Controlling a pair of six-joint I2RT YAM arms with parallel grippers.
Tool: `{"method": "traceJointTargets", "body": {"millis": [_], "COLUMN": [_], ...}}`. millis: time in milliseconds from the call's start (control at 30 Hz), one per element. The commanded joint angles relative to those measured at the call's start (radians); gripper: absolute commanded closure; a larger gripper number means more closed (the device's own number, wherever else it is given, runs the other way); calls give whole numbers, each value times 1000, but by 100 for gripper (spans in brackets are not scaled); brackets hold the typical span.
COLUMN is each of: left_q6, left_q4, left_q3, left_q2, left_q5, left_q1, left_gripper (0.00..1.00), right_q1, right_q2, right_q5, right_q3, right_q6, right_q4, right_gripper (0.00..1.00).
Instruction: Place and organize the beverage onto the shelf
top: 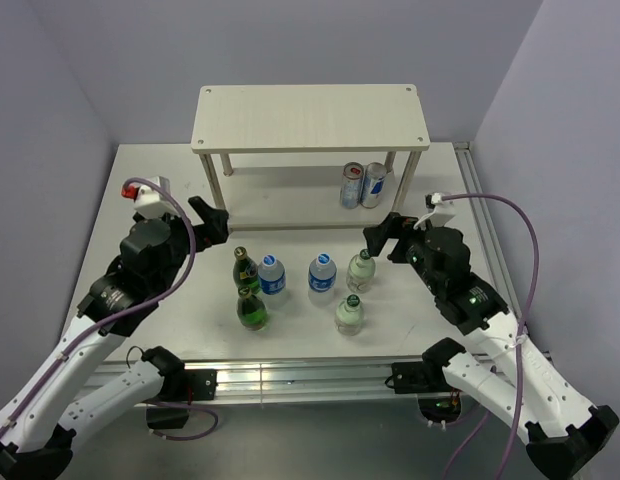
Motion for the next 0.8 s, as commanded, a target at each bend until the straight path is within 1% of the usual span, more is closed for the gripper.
{"method": "traceJointTargets", "body": {"millis": [0,100,233,333,567,767], "left_q6": [-55,-107,-135,-112,-95,-117], "left_q4": [-45,-13,85,126,200,240], "left_q3": [-44,-132,-225,-255,-299,-315], "left_q2": [-4,-12,-44,-30,45,146], "left_q5": [-50,-50,-47,-30,-73,-165], "left_q1": [-9,-29,-99,-126,-166,-175], "left_gripper": [1,0,1,1,1,6], "right_q1": [11,11,11,11,11,11], "right_q2": [-7,-2,10,19,21,18], "right_q5": [19,20,23,29,49,56], "right_q3": [-33,-50,-56,-57,-63,-66], "right_q6": [-17,-13,-11,-13,-8,-7], "right_q4": [46,54,54,55,54,54], "right_gripper": [0,0,0,0,0,0]}}
